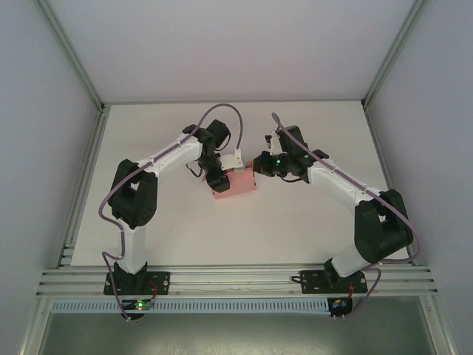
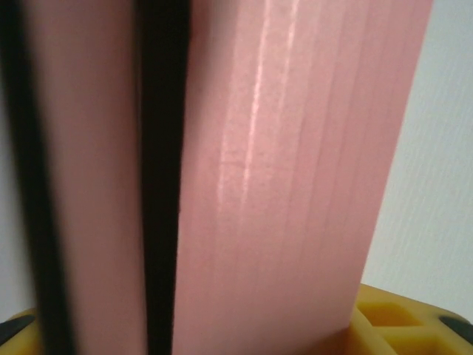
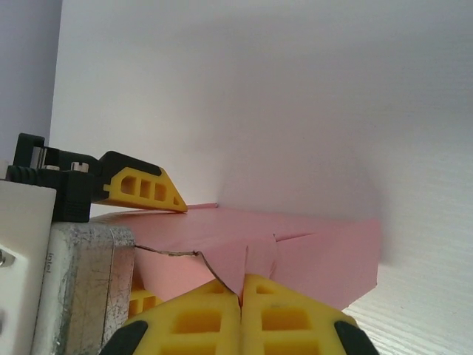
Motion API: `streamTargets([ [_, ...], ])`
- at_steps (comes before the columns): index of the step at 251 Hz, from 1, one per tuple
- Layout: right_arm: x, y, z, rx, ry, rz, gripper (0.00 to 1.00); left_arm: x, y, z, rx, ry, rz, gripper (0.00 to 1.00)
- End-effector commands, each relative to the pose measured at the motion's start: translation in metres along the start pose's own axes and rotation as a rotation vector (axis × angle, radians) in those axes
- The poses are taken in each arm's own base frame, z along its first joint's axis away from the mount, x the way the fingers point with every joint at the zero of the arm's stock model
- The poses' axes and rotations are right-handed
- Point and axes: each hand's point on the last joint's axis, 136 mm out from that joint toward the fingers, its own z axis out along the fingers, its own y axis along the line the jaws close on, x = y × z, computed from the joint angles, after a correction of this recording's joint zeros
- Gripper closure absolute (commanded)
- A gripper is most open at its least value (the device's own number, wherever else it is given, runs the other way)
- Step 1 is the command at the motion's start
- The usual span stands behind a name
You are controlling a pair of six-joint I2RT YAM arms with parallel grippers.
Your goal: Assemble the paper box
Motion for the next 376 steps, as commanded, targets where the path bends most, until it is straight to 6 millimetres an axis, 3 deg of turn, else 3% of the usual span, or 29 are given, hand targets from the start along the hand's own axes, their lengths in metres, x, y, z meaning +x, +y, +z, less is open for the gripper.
streamTargets([
  [1, -0.003, 0.031, -0.006, -0.121, 0.031, 0.009, 1.00, 0.005, -0.001, 0.026, 0.021, 0.056, 0.016, 0.46],
  [32, -0.006, 0.030, -0.008, -0.119, 0.026, 0.008, 1.00, 0.005, -0.001, 0.027, 0.018, 0.057, 0.019, 0.47],
  [81, 0.011, 0.013, 0.008, -0.081, 0.011, 0.009, 1.00, 0.001, 0.000, 0.025, 0.012, 0.050, 0.008, 0.46],
  [102, 0.021, 0.013, 0.013, -0.108, 0.010, -0.083, 1.00, 0.001, 0.001, 0.025, 0.010, 0.048, 0.008, 0.46],
  [122, 0.029, 0.001, 0.019, -0.060, -0.004, -0.130, 1.00, -0.001, 0.002, 0.025, 0.004, 0.044, -0.002, 0.47],
  [146, 0.038, 0.006, 0.023, -0.095, -0.019, -0.217, 1.00, -0.003, 0.005, 0.024, -0.007, 0.043, -0.012, 0.47],
  [174, 0.043, -0.004, 0.024, -0.026, -0.060, -0.307, 1.00, -0.003, 0.005, 0.025, -0.009, 0.042, -0.018, 0.46],
  [263, 0.070, -0.027, 0.030, -0.015, -0.092, -0.406, 1.00, -0.006, 0.010, 0.024, -0.029, 0.033, -0.036, 0.47],
  [316, 0.064, -0.019, 0.032, -0.031, -0.105, -0.424, 1.00, -0.006, 0.010, 0.023, -0.029, 0.031, -0.043, 0.47],
  [376, 0.056, -0.033, 0.023, 0.077, -0.168, -0.415, 1.00, -0.021, 0.011, 0.011, -0.051, -0.027, -0.059, 0.43],
])
